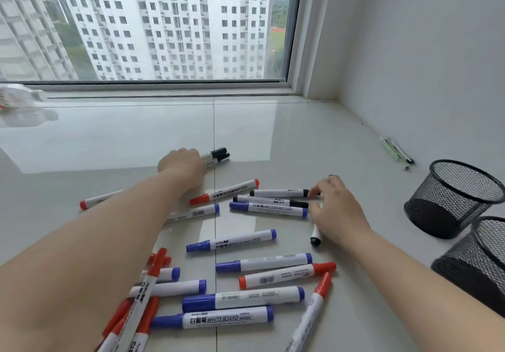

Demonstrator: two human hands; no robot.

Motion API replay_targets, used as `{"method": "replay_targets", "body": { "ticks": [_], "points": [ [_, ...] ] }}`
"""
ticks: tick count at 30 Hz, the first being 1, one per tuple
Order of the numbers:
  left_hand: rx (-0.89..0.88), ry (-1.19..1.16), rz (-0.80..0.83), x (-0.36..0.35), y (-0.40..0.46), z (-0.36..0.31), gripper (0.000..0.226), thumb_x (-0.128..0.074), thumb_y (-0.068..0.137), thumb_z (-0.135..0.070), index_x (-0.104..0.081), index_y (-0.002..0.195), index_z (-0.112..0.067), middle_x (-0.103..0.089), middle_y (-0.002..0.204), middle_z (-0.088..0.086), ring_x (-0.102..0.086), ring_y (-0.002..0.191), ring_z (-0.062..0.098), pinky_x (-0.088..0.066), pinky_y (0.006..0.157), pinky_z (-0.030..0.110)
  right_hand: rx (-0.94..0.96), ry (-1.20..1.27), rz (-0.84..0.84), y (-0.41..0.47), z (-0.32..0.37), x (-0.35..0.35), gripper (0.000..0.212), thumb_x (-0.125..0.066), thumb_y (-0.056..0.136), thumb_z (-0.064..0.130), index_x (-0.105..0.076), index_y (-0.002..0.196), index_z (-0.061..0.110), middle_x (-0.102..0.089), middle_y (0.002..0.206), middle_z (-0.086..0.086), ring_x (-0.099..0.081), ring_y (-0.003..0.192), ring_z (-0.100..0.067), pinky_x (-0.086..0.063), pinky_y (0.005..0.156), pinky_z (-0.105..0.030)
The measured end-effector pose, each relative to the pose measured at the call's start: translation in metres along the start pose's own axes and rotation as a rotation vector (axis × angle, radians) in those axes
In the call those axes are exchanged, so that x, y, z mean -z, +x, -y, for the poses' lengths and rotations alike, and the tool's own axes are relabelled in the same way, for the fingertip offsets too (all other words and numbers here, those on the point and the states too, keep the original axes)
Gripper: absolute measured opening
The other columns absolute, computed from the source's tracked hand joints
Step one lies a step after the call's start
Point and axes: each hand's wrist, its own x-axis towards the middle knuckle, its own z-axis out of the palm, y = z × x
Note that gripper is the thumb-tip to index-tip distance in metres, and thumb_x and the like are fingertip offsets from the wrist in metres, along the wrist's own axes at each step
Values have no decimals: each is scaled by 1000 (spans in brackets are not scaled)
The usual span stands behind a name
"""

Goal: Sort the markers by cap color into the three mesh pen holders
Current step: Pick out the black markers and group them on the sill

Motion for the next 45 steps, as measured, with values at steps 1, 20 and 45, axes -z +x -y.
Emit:
{"method": "replay_targets", "body": {
  "ticks": [1,20,45],
  "points": [
    [-27,-6,-17,2,0,0,27,-37,96,-26,-49,113,-10,-54,116,10,-51,104,29,-39,74,35,-2,48,-40,-1,0,-2,26,-51,82,7,-57,107,12,-44,119,-4,-50,93,-22,-32,73,-24],
    [-400,-229,114,7,-18,-102,29,-65,74,-50,-55,78,-23,-52,70,-7,-54,75,19,-33,54,25,-69,147,170,-2,13,8,20,-66,79,36,-67,74,16,-62,71,0,-53,70,-19,-37,56,-27],
    [-305,-877,-93,53,-72,-45,18,-58,85,-32,-55,72,-21,-58,65,-5,-51,55,8,-38,48,11,63,269,197,-27,18,52,10,-67,81,31,-63,72,32,-59,66,3,-49,60,-14,-36,52,-27]
  ]
}}
